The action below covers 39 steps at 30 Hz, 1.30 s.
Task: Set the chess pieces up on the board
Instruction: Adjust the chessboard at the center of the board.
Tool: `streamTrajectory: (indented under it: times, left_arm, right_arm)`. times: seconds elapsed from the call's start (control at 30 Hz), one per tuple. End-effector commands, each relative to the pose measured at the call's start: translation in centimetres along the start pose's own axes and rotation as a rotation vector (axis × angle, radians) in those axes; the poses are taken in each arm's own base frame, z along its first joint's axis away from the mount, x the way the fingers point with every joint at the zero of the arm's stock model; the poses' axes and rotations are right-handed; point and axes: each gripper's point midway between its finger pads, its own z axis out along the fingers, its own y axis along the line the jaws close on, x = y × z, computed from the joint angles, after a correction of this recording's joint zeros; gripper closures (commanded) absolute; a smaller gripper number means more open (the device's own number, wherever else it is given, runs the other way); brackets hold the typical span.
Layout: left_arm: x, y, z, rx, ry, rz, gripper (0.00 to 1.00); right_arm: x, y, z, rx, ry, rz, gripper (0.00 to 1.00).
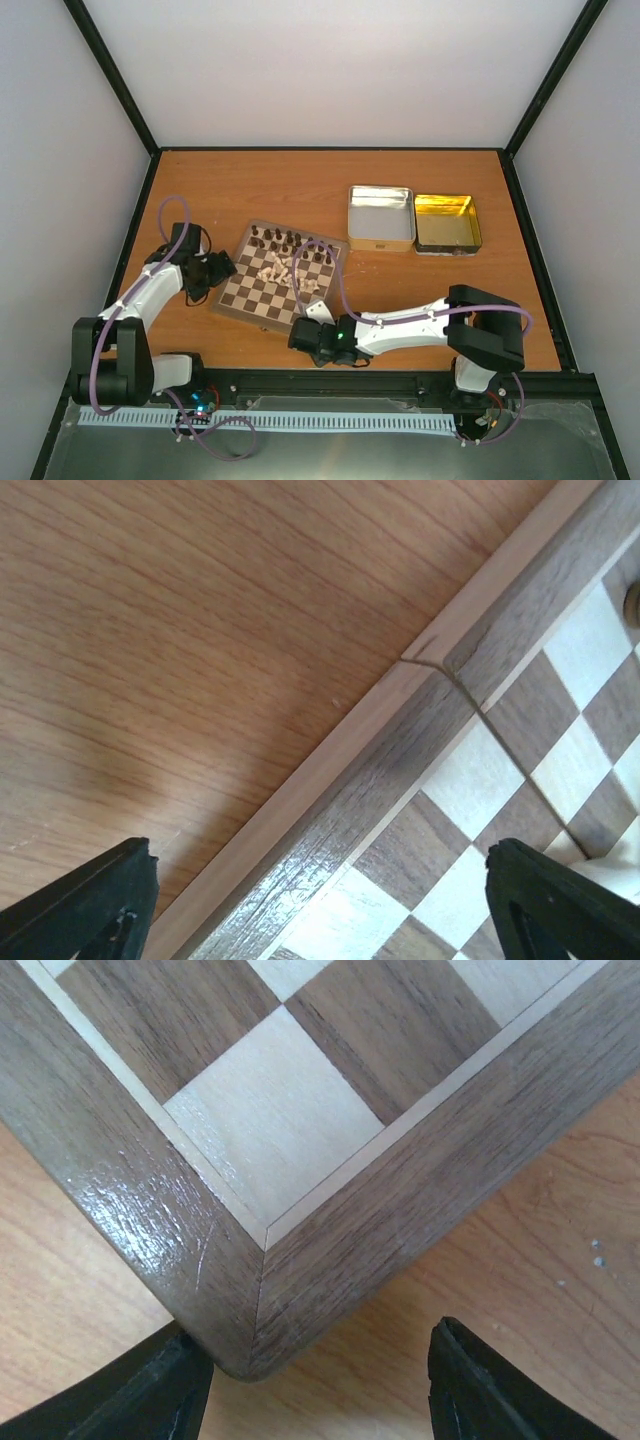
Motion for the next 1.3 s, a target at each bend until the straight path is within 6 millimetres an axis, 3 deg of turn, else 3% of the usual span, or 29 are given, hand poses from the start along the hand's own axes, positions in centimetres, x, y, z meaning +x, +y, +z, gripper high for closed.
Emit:
streamTrajectory:
  times: [0.0,0.23,0.5,0.7,0.87,1.03,1.17,1.27]
  left_arm:
    - [-0.1,-0.5,0.3,0.042,-0.001,0.004,0.13]
    - [0.2,-1.6,1.0,0.109,0.032,0.022,0.34]
    - [-0.7,-2.1,0.3,0.104,0.010,0.033,0.37]
    - [-3.0,-2.0,-3.4,0.045,-0.126,0.091,0.35]
    - [-3.8,-3.0,-6.7,0.084,-0.219,0.166,0.31]
    - [-3.4,-5.2,-10.1,0.208,-0.292,0.255,0.30]
    - [-3.0,-6.0,-12.2,0.267,-0.352,0.318,0.30]
    - [-2.9,-6.4,-13.6,0.297,-0.407,0.349,0.29]
  right_arm:
    - [-1.0,-1.2,0.4,0.028,-0.038,0.059,0.42]
    - [-1.7,-2.8,1.0,0.028,-0.038,0.129,0.45]
    - [-3.1,-3.5,-0.2,-0.006,-0.076,0.156,0.45]
    - [-4.0,-3.6,-4.6,-0.089,-0.110,0.131,0.36]
    - [-7.9,-3.2,-8.2,-0.128,-0.195,0.149,0.35]
    - [-11.9,-2.9,-7.8,-0.115,-0.220,0.213,0.47]
    - [-14.5,-2.0,-6.3,-0.091,-0.217,0.218,0.58]
    - [-16.2,-1.5,-5.0,-0.054,-0.194,0.205,0.61]
